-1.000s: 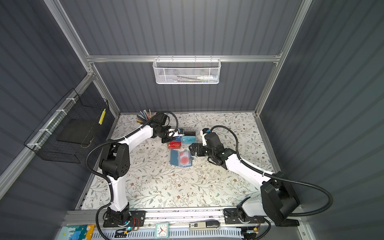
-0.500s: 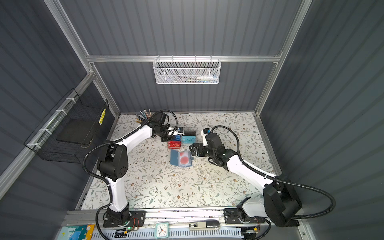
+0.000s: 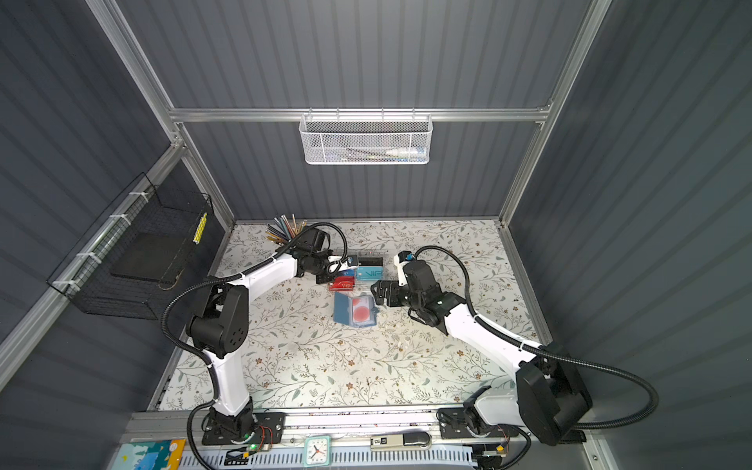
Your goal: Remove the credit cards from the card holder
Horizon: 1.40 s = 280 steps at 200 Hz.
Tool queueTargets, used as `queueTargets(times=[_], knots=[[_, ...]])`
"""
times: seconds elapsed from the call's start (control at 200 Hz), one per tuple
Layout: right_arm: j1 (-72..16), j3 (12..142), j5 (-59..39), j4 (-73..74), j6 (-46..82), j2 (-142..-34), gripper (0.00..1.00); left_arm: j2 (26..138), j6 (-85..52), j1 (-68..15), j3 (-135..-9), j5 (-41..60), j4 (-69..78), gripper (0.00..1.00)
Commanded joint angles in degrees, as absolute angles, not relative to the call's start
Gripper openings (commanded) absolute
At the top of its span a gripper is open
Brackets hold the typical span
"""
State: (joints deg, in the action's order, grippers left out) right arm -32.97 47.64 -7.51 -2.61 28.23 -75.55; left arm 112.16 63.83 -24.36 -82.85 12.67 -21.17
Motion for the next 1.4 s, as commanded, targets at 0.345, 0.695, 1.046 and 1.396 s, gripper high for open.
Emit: queueTargets(times=[0.345,0.695,1.046,1.396], knots=[[-32.7,46.4,-8.2,-1.8,28.3,-74.3,0.99,103.0,56.6,-25.1,-74.0,12.8,-5.5,0.35],[-32.8,46.5,-8.0,-2.3,28.1,-73.9,0.99,97.2,46.1,-25.1,-70.7,11.3,5.0,0.55],[-33.4,44.9,-8.4,-2.2,29.4,-73.5,0.99,81.2,14.2,-25.1,-62.0,12.8,15.7,1.0],[-38.3,38.4,-9.5,4.2,31.2,-72.8,0.99,80.6,-14.2,-25.7,-62.3,20.6,3.5,1.0]])
